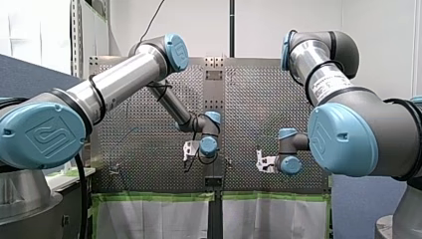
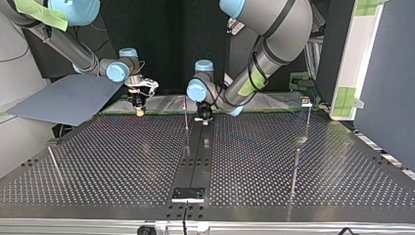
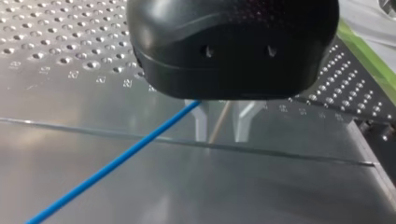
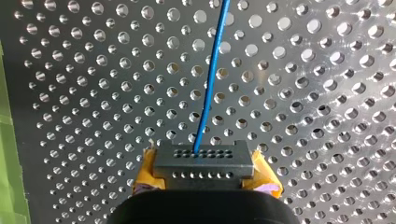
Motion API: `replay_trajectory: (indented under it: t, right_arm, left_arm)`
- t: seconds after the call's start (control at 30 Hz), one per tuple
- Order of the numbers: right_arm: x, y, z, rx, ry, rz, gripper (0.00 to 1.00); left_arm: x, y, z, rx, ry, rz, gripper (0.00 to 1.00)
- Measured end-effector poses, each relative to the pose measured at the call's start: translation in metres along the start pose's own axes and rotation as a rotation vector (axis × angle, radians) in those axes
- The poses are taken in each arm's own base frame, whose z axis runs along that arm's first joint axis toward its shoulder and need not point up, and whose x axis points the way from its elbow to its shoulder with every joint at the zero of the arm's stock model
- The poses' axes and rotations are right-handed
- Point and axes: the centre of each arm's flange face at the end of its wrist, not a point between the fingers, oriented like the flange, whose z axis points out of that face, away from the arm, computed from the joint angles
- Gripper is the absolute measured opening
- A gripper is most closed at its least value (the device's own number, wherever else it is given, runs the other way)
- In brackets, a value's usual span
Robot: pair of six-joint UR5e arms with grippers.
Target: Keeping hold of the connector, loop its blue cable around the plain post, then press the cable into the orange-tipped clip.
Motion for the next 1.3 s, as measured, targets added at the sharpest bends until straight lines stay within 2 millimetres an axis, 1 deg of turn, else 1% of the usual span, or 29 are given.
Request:
replay_trajectory:
  t: [0.03,0.07,0.1,0.13,0.17,0.23,0.37,0.5,0.7,0.8,0.9,1.03,1.1,1.17,1.3]
  right_arm:
    - [0.000,0.000,0.000,0.000,-0.001,0.000,0.00]
    - [0.000,0.000,0.000,0.001,-0.002,-0.001,0.00]
    - [0.000,0.000,0.000,0.001,-0.002,-0.001,0.00]
    - [0.000,0.000,0.000,0.002,-0.003,-0.001,0.00]
    - [0.000,0.000,0.000,0.003,-0.003,-0.001,0.00]
    - [-0.001,-0.001,0.000,0.005,-0.004,-0.001,0.00]
    - [-0.001,-0.001,-0.001,0.009,-0.007,-0.004,0.00]
    - [-0.001,-0.003,-0.001,0.011,-0.010,-0.006,0.00]
    - [-0.001,-0.005,-0.002,0.015,-0.014,-0.007,0.00]
    - [-0.002,-0.005,-0.002,0.015,-0.017,-0.008,0.00]
    - [-0.002,-0.005,-0.002,0.016,-0.019,-0.009,0.00]
    - [-0.002,-0.006,-0.003,0.019,-0.023,-0.009,0.00]
    - [-0.002,-0.007,-0.003,0.023,-0.026,-0.011,0.00]
    - [-0.003,-0.007,-0.004,0.026,-0.029,-0.011,0.00]
    - [-0.003,-0.008,-0.004,0.029,-0.033,-0.011,0.00]
  left_arm:
    - [0.000,-0.001,-0.001,0.003,0.000,0.003,0.64]
    - [0.000,-0.002,-0.002,0.005,0.000,0.006,0.64]
    - [0.000,-0.004,-0.002,0.008,0.000,0.010,0.71]
    - [0.000,-0.005,-0.003,0.012,0.000,0.015,0.84]
    - [0.001,-0.005,-0.003,0.016,0.001,0.020,0.84]
    - [0.001,-0.007,-0.004,0.024,0.002,0.029,1.00]
    - [0.001,-0.007,-0.005,0.021,0.006,0.043,1.00]
    - [0.003,-0.003,-0.007,-0.010,0.022,0.060,1.00]
    - [0.009,-0.006,-0.018,-0.015,0.051,0.107,1.00]
    - [0.017,-0.014,-0.029,0.014,0.067,0.141,1.00]
    - [0.023,-0.025,-0.045,0.040,0.072,0.165,1.00]
    - [0.018,-0.040,-0.069,0.073,0.048,0.171,1.00]
    - [0.014,-0.044,-0.078,0.086,0.033,0.167,1.00]
    - [0.013,-0.046,-0.087,0.096,0.027,0.168,1.00]
    - [0.025,-0.049,-0.105,0.114,0.047,0.188,1.00]
